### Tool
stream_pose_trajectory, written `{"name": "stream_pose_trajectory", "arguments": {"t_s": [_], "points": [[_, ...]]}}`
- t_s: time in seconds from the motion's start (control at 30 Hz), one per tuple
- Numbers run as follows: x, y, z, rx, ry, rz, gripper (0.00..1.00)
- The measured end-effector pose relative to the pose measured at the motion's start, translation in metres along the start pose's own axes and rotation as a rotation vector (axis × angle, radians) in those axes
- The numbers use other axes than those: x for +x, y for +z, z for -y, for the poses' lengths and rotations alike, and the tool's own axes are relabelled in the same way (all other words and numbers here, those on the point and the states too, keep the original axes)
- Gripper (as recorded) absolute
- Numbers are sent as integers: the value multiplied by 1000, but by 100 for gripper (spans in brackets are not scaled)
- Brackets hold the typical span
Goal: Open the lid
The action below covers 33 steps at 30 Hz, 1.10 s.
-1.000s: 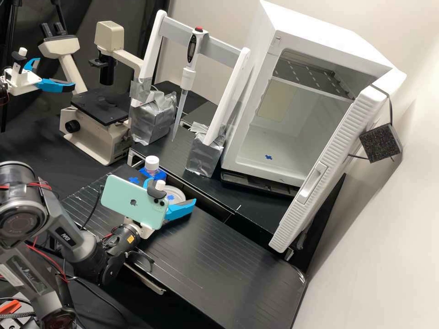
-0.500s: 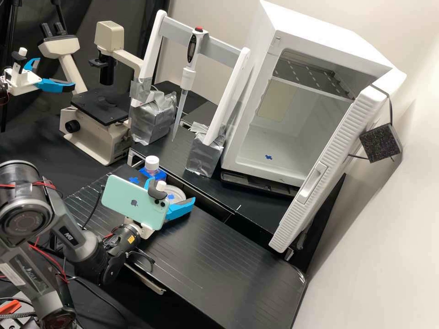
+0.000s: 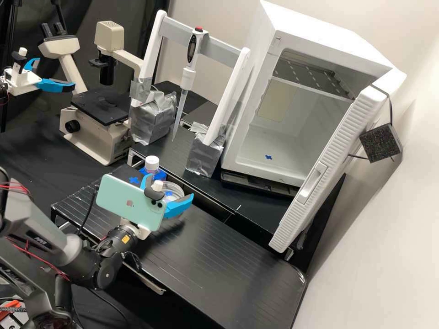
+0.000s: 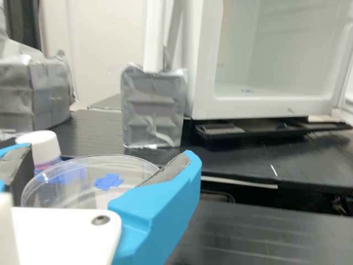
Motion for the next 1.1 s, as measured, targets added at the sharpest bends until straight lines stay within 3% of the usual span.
{"name": "stream_pose_trajectory", "arguments": {"t_s": [0.17,0.3,0.5,0.8,0.9,1.1], "points": [[-3,-3,-5,-4,44,1,0],[-4,5,-11,31,102,47,0],[-8,28,-23,84,175,173,0],[-5,50,-32,155,229,258,0],[0,57,-32,156,236,279,0],[12,70,-33,117,228,307,0]]}}
